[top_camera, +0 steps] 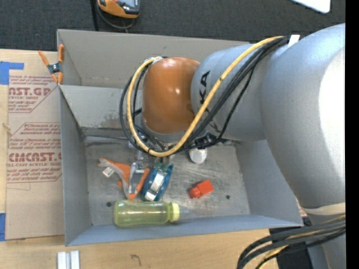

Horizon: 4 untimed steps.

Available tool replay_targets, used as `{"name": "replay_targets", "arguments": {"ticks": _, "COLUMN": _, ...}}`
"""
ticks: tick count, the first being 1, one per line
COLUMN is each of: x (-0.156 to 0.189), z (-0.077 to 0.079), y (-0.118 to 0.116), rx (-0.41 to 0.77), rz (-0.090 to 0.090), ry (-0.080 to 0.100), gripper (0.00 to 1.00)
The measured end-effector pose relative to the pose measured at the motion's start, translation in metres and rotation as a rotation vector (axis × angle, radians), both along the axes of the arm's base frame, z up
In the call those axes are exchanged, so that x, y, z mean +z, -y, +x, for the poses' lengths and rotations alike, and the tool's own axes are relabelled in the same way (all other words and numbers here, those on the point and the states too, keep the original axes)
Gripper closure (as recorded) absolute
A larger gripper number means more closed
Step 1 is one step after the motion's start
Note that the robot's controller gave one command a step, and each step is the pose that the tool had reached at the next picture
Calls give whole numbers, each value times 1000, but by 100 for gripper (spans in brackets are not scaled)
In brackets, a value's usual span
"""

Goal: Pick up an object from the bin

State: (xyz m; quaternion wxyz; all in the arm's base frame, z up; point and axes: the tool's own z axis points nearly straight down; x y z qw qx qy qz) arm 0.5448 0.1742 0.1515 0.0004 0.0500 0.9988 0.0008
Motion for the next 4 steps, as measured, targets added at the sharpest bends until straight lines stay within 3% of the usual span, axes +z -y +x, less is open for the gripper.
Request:
{"name": "replay_targets", "arguments": {"ticks": 1, "x": -70, "z": 10, "y": 4, "rx": 18, "rz": 0, "ry": 5, "gripper": 0}}
{"name": "replay_targets", "arguments": {"ticks": 2, "x": -81, "z": 7, "y": 5, "rx": -123, "rz": 12, "ry": 22, "gripper": 100}}
{"name": "replay_targets", "arguments": {"ticks": 4, "x": -78, "z": 3, "y": 7, "rx": -151, "rz": 5, "ry": 9, "gripper": 100}}
